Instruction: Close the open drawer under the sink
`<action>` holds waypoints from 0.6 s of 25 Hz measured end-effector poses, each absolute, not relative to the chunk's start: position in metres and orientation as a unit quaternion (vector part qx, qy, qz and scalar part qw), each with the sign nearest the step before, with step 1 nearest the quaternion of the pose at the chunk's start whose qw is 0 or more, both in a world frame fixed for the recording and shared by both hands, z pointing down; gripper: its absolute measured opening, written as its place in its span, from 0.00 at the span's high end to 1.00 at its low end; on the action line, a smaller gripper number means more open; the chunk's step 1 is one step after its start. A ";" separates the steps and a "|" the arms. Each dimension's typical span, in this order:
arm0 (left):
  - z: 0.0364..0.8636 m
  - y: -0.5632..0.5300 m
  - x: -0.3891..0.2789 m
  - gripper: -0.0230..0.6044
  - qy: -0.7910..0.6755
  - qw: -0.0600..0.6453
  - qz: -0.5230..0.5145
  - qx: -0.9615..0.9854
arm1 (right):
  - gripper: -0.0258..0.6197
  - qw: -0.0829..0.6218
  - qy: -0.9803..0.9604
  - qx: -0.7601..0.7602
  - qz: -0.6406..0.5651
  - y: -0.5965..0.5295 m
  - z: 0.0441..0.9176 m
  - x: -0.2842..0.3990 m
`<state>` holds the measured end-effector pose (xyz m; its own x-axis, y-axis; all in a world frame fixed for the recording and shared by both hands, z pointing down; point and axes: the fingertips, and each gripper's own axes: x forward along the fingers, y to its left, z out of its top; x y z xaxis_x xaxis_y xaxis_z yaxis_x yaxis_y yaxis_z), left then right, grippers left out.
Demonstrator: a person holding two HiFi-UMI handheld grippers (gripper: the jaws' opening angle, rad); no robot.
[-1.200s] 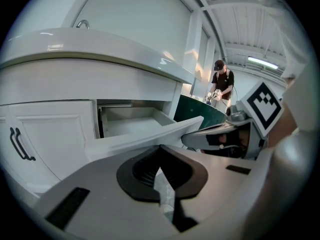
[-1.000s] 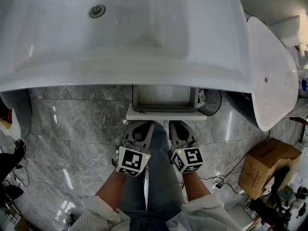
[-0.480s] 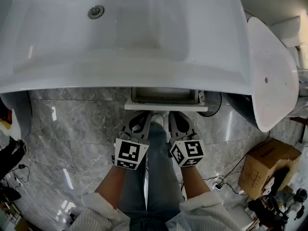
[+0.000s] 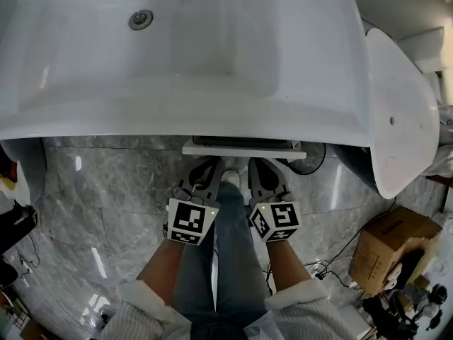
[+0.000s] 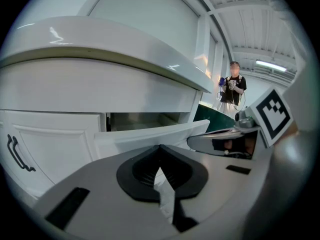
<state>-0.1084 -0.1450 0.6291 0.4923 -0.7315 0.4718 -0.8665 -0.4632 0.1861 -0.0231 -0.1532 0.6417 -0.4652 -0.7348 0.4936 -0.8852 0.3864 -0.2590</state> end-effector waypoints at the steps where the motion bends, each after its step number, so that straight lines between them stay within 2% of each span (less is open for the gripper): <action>1: 0.629 -0.147 -0.108 0.94 -0.476 0.203 0.165 0.839 | 0.94 0.150 -0.819 0.495 0.247 -0.155 0.641 -0.023; 15: 0.627 -0.182 -0.111 0.94 -0.478 0.176 0.173 0.843 | 0.95 0.152 -0.830 0.497 0.200 -0.191 0.638 -0.026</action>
<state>-0.1111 -0.1824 0.6268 0.4838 -0.7450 0.4593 -0.8664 -0.4819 0.1309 -0.0261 -0.1910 0.6384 -0.4586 -0.7648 0.4525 -0.8870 0.4248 -0.1810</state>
